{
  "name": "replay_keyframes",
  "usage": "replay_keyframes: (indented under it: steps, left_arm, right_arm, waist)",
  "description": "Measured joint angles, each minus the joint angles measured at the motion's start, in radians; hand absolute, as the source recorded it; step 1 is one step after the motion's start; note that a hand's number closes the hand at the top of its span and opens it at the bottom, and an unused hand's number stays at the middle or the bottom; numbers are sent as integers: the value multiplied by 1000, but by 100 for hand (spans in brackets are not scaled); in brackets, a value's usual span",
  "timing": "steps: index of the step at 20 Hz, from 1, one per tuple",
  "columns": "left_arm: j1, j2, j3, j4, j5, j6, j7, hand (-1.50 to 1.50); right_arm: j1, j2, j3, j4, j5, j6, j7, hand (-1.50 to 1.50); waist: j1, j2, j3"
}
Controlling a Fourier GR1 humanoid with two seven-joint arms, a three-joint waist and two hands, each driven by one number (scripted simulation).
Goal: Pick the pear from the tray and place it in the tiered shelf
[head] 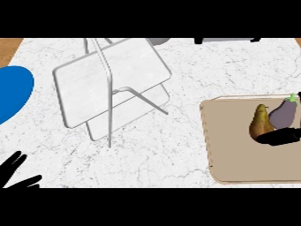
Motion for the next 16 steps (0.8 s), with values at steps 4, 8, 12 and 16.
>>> replay_keyframes:
  steps: [4,8,12,16]
  left_arm:
    - [-13,15,-11,19,26,11,-16,0]
    - [-26,30,-26,38,43,23,-35,0]
    - [-42,42,-40,58,62,33,-53,0]
    - [-65,55,-52,78,80,35,-75,0]
  right_arm:
    - [-21,41,22,54,47,0,5,-150]
    - [-36,69,30,110,92,-2,4,-150]
    - [-58,90,25,151,124,-1,0,-150]
    - [-79,119,16,190,147,-10,-16,-150]
  waist:
    - [-7,1,0]
    - [-14,0,1]
    - [-17,-3,1]
    - [-19,-5,2]
